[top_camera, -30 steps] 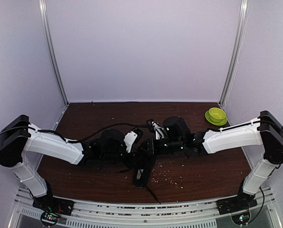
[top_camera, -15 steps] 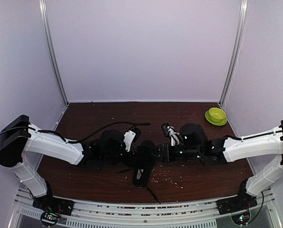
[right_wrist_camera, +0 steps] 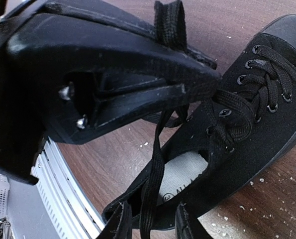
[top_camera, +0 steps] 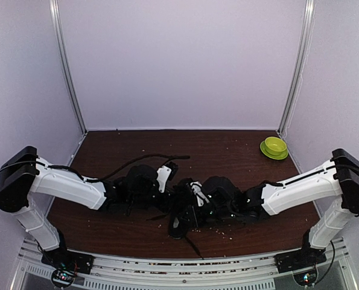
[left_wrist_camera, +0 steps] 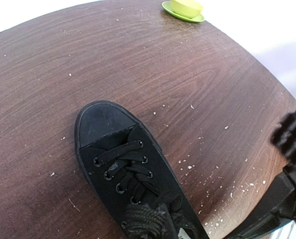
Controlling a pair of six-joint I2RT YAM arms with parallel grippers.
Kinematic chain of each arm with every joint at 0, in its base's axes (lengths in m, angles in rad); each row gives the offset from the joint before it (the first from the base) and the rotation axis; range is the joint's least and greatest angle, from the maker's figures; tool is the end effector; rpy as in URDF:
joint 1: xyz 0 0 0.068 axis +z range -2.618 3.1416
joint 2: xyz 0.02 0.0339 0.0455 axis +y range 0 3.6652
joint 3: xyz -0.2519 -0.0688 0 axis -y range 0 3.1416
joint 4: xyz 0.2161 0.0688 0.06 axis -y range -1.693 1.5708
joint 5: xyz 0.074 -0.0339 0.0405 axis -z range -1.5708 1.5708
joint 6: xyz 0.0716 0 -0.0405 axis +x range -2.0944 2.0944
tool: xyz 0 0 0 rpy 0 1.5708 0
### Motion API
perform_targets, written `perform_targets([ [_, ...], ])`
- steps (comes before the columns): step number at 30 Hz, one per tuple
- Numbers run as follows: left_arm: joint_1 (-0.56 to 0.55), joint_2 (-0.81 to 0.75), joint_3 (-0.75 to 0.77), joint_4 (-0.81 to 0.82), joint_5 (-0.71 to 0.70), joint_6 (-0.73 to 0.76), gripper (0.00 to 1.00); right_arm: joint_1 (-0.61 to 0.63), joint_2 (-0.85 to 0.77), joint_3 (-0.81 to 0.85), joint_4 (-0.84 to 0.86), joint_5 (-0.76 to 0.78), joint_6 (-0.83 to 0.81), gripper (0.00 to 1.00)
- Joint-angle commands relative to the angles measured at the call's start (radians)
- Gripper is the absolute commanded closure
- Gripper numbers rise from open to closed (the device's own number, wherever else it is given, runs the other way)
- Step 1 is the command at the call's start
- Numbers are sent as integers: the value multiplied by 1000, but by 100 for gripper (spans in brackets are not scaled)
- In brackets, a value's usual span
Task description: Tie the shoes
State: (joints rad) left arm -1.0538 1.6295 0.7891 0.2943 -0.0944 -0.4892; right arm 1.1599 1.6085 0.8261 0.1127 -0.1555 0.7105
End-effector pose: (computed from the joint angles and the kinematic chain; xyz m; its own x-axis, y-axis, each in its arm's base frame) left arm 0.1778 -0.2990 0.1686 -0.6146 0.1344 -0.7773 0.6082 0.7083 -0.3584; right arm 0.1251 0.3148 0.1656 -0.8103 -0.2466 -0.5316 -0.5616 0.5859 0.5842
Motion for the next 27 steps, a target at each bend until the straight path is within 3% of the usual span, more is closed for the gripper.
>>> perform_targets([
  [1,1,-4,-6,33,-11,-2,100,5,45,46,-26,-4,-19,70],
  [10,2,9,10,23,-4,6,100,18,96,87,-53,-1,-30,71],
  [16,1,6,3,23,-7,6,100,19,89,78,-67,60,-1,100],
  [27,2,-4,-31,79,31,31,100,-59,-11,22,-104,122,-8,100],
])
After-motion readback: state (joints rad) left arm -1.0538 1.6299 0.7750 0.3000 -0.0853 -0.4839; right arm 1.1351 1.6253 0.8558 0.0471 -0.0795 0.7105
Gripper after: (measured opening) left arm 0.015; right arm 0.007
